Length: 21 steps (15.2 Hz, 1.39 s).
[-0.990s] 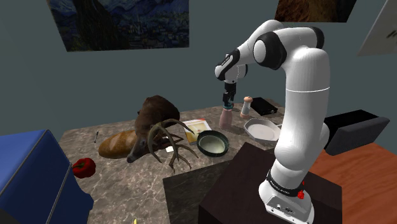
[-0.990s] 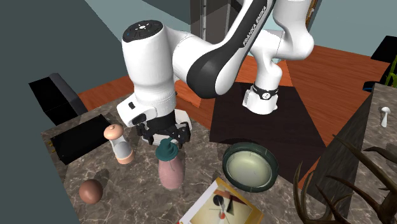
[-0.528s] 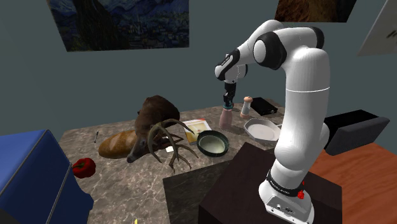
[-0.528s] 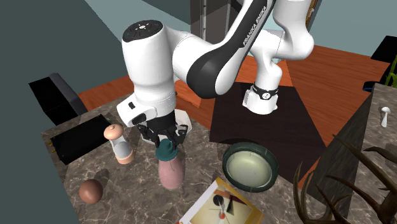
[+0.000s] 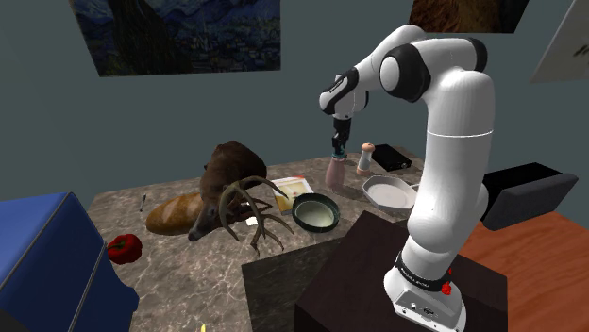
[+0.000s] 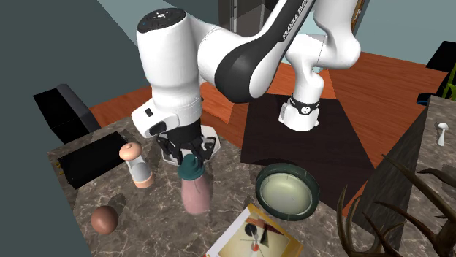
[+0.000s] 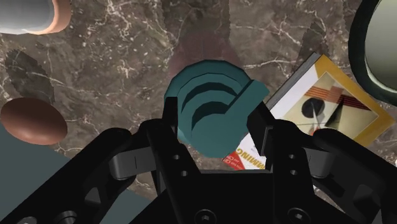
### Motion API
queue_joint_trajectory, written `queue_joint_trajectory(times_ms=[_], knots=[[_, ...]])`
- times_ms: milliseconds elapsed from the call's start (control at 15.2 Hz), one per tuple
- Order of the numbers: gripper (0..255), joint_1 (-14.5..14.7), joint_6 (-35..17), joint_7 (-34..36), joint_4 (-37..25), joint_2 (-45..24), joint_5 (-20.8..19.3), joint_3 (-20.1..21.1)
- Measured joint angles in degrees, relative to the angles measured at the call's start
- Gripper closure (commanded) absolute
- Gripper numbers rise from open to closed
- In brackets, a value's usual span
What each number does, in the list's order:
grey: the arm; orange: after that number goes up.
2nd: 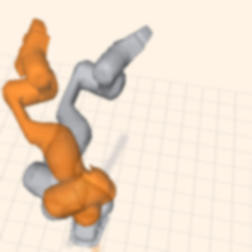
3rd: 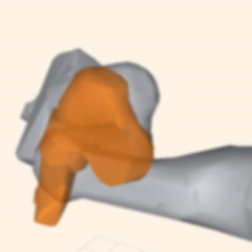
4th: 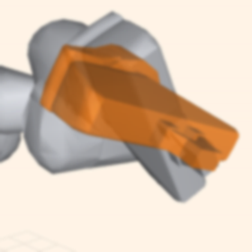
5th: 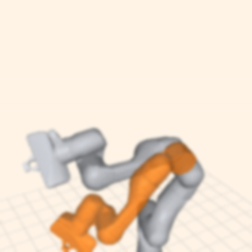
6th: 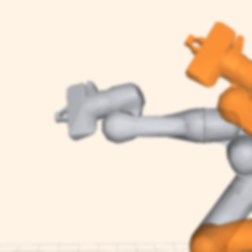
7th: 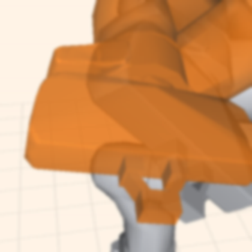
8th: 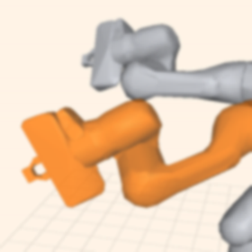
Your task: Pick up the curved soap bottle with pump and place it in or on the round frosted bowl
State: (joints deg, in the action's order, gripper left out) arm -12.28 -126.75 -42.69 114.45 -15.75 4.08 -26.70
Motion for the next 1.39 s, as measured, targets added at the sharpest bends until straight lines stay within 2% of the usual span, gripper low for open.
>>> queue_joint_trajectory(times_ms=[1386], knots=[[255,0.99,14.73,1.76,-8.68,6.77,-3.64,-1.03]])
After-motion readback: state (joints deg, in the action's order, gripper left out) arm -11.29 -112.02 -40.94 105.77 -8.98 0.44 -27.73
